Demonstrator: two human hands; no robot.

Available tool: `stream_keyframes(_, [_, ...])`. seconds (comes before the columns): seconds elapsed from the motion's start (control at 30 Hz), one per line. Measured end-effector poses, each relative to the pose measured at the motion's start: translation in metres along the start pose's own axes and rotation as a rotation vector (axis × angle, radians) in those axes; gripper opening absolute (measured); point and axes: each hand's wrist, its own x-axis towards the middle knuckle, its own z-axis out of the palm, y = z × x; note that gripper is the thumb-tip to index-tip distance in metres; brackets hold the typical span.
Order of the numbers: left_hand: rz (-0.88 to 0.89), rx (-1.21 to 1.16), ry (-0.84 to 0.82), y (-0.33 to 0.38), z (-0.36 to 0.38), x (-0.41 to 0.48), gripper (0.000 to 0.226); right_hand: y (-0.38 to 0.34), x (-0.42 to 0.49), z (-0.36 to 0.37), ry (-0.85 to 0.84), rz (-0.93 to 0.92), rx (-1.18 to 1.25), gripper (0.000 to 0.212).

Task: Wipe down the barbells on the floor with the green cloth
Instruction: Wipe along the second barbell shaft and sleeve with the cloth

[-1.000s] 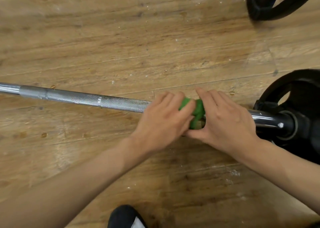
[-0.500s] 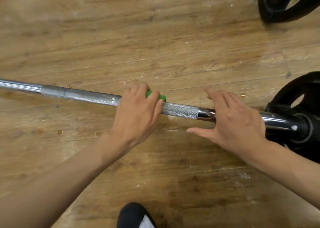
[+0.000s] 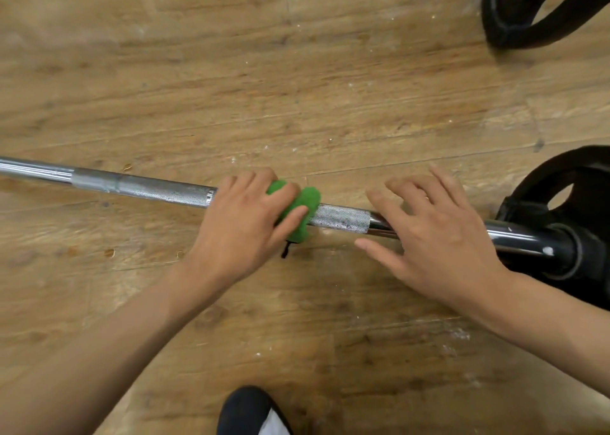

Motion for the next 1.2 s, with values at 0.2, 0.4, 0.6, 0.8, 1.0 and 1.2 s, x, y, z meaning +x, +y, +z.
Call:
stream_keyframes(0.2, [-0.164,0.093,0.005,-0.047,-0.012,-0.028,0.049,-0.005,0.031,-0.008,-0.160,-0.461,-0.015,0.062])
stream_keyframes(0.4, [-0.103,0.136,0.038,0.000,0.002,-0.013,0.054,0.019,0.042,-0.014,-0.248,-0.758,-0.117,0.080])
stream_keyframes(0.6, [-0.111,0.119,0.100,0.018,0.006,-0.008,0.059,0.029,0.041,-0.008,-0.177,-0.754,-0.010,0.078])
stream_keyframes(0.8, [0.119,0.054,0.003,-0.064,-0.006,-0.003,0.060,0.036,0.033,-0.005,-0.151,-0.698,0.018,0.078])
stream_keyframes(1.0, [0.063,0.102,0.116,-0.066,0.004,0.003,0.079,0.047,0.027,-0.013,-0.174,-0.652,-0.002,0.075])
stream_keyframes(1.2, [0.160,0.105,0.183,0.006,0.015,0.016,0.085,0.056,0.023,-0.018,-0.220,-0.553,0.119,0.089])
